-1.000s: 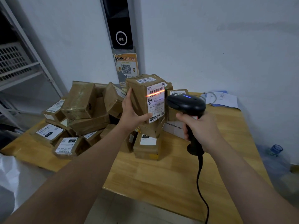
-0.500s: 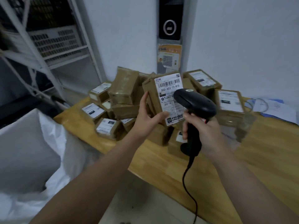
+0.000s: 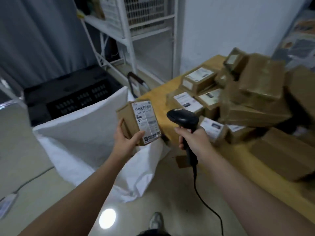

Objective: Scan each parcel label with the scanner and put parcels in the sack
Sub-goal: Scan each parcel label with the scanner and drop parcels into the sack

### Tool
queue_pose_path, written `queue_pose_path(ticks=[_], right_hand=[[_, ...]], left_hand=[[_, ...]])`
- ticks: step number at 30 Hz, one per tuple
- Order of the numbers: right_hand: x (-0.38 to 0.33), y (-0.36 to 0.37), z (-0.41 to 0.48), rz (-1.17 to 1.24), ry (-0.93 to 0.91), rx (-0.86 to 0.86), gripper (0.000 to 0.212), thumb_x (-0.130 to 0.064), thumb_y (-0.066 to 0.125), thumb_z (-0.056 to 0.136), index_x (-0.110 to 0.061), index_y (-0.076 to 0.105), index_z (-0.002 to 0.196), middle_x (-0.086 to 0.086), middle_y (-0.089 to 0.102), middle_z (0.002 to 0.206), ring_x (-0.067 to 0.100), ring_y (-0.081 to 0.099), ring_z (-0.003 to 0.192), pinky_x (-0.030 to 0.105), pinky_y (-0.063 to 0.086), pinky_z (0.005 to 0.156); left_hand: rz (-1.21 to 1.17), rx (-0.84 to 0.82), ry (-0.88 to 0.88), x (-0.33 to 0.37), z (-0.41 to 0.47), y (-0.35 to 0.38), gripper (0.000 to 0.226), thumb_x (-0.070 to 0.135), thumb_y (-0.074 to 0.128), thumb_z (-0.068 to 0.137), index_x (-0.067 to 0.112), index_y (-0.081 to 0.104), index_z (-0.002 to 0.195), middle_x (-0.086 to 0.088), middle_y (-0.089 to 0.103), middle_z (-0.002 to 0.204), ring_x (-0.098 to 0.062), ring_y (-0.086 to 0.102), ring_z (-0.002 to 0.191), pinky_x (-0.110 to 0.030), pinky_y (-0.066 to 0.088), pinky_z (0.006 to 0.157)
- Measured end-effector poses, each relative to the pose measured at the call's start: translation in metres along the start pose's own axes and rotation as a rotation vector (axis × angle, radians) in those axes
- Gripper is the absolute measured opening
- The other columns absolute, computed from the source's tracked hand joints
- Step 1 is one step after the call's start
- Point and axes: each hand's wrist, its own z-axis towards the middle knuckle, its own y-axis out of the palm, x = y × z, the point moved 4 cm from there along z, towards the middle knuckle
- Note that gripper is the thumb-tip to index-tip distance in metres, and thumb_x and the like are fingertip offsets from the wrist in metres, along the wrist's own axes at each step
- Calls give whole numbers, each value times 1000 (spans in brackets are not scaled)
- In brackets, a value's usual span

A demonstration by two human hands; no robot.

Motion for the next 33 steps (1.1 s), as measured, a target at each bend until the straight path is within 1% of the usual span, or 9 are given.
queue_pose_path(ticks=[2,6,10,14,19,22,24,27,33], right_hand=[[18,32,21,-81,53,-12,16,-15,67,89,-5,57,82,8,52,58,14,50,43,24,45,45],[46,72,49,-230,119,-19,9,-12,62,89,-6,55,88,10,54,64,16,52,46,19,45,43],[62,94,63,-308,161,-3,16,-12,59,86,-7,51,73,13,51,63,18,51,48,18,43,42],[72,99,69,-322,205,12,12,-13,60,86,-8,54,76,15,51,65,21,51,51,16,41,41],[67,72,65,-329,206,101,30,-20,65,90,-4,58,66,7,57,57,17,56,50,23,47,52],[64,37,50,-242,199,211,24,-17,68,89,-9,59,68,5,56,56,15,56,49,27,48,54],[64,6,37,-202,185,310,18,-12,68,88,-9,60,71,6,56,56,13,55,46,23,48,49],[67,-44,15,-172,186,461,27,-11,67,88,-7,58,63,9,54,55,19,54,49,28,48,52],[64,-119,-4,-116,180,596,34,-12,66,90,-5,56,57,10,53,55,21,54,51,31,49,56]], left_hand=[[313,56,-79,-23,19,-38,101,55,80,68,36,22,148,-10,41,142,-29,43,130,-50,40,106],[779,33,-242,-54,45,-75,104,63,71,71,29,15,152,-17,34,141,-36,39,129,-44,36,109],[966,-65,-292,-79,69,-73,104,65,67,73,29,12,152,-19,30,145,-38,31,134,-46,28,111],[1004,-90,-299,-82,86,-58,107,70,65,72,32,6,153,-18,2,159,-36,6,147,-52,12,117],[927,-218,12,-49,96,-14,82,53,59,88,23,18,152,-14,11,158,-33,12,145,-44,15,117],[841,-312,214,-21,89,28,70,45,57,92,20,27,150,-10,24,155,-29,21,142,-40,20,114],[770,-393,278,-8,80,60,66,40,58,92,18,31,148,-9,31,150,-28,25,139,-37,23,113],[712,-519,329,4,61,110,64,39,60,92,19,33,147,-8,34,147,-27,30,135,-36,26,111],[942,-813,660,36,48,218,87,43,69,84,17,21,151,-9,18,156,-28,18,143,-40,19,116]])
